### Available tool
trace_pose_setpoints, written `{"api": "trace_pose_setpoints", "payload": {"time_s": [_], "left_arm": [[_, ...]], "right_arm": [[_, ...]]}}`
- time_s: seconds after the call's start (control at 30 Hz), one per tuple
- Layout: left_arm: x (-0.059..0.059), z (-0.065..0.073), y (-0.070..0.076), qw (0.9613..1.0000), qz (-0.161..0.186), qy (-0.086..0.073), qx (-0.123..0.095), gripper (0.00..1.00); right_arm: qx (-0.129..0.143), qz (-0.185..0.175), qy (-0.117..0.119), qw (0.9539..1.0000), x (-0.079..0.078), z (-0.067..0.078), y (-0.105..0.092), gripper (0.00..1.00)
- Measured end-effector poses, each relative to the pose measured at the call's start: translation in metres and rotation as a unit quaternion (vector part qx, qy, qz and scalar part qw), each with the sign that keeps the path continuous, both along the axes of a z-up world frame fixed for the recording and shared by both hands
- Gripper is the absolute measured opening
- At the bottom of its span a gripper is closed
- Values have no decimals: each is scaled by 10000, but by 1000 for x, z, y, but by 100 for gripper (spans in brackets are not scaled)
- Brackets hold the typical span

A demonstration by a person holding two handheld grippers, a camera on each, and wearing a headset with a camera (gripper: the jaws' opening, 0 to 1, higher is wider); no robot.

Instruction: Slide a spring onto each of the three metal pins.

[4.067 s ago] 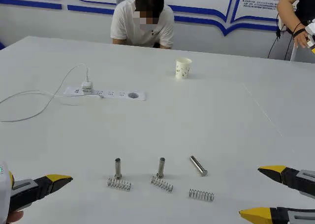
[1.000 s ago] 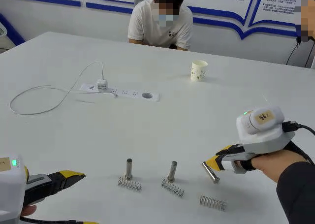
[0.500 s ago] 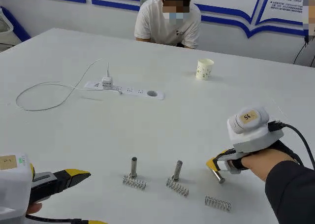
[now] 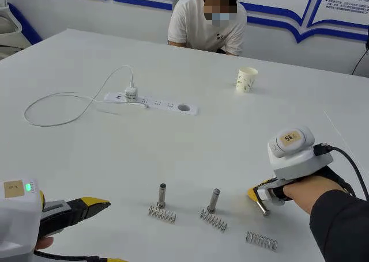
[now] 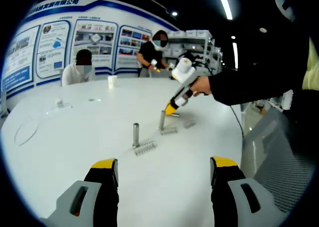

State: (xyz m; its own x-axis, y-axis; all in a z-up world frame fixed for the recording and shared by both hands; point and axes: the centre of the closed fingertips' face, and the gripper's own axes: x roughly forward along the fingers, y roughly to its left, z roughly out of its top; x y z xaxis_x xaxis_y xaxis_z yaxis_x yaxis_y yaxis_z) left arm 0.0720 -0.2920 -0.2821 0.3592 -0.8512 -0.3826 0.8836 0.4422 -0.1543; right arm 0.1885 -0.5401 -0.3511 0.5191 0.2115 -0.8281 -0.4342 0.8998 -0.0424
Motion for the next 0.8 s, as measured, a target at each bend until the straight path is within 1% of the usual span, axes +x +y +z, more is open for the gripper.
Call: {"api": "trace_pose_setpoints", "payload": {"time_s": [0.27, 0.4, 0.63, 0.7, 0.8], "left_arm": [[1, -1, 1, 10000, 7, 18, -8, 77], [0, 0, 1, 10000, 14, 27, -23, 77], [1, 0, 1, 10000, 14, 22, -28, 76], [1, 0, 0, 10000, 11, 21, -26, 76], [0, 0, -1, 10000, 2, 15, -25, 76]], "right_arm": [[44, -94, 87, 9999, 0, -2, -1, 11], [135, -283, 170, 9994, -1, -2, -1, 10], [89, -397, 285, 9988, -1, -3, -1, 9], [148, -484, 283, 9983, 0, -3, -1, 9], [222, -531, 220, 9981, -1, -3, -2, 8]]}}
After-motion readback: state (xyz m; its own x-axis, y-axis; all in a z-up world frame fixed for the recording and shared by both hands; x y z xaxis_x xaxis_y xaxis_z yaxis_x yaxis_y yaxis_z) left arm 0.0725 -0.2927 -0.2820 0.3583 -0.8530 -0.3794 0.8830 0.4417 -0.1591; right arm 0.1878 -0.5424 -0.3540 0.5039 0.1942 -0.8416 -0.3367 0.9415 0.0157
